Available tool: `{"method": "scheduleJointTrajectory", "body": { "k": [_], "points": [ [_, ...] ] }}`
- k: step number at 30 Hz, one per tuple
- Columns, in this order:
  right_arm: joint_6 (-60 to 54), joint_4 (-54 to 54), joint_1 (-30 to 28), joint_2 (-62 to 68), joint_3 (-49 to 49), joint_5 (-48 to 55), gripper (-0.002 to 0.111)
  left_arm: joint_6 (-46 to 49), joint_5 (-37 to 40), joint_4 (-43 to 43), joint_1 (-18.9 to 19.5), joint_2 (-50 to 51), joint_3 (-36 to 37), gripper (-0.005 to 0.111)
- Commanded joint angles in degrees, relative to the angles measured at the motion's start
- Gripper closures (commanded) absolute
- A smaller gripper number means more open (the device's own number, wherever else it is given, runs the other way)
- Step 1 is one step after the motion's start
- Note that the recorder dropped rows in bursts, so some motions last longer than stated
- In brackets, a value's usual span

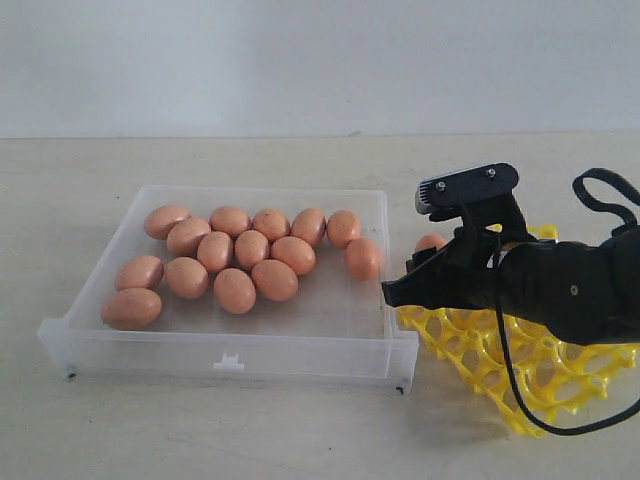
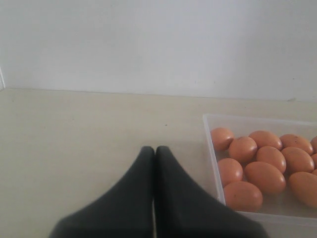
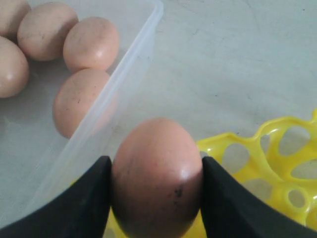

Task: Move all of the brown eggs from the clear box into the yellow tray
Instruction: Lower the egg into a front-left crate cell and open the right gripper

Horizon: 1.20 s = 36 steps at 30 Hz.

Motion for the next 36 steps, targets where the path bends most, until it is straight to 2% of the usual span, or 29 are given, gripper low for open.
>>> {"method": "scheduleJointTrajectory", "body": {
  "k": [1, 20, 23, 36],
  "points": [
    [-0.8, 0.0, -0.1, -0.8, 0.1, -0.2, 0.068, 0.1, -0.3, 0.1, 0.0, 0.2, 0.2, 0.111],
    [-1.8, 0.0, -0.1, -0.7, 0.1, -0.4, 0.067, 0.1, -0.3, 0.1, 0.0, 0.2, 0.2, 0.111],
    [-1.8, 0.5, -0.1, -0.7, 0.1, -0.5, 0.053, 0.1, -0.3, 0.1, 0.0, 0.2, 0.2, 0.111],
    [-2.9, 0.6, -0.1, -4.2, 0.1, -0.7, 0.053, 0.1, -0.3, 0.1, 0.0, 0.2, 0.2, 0.111]
  ]
}}
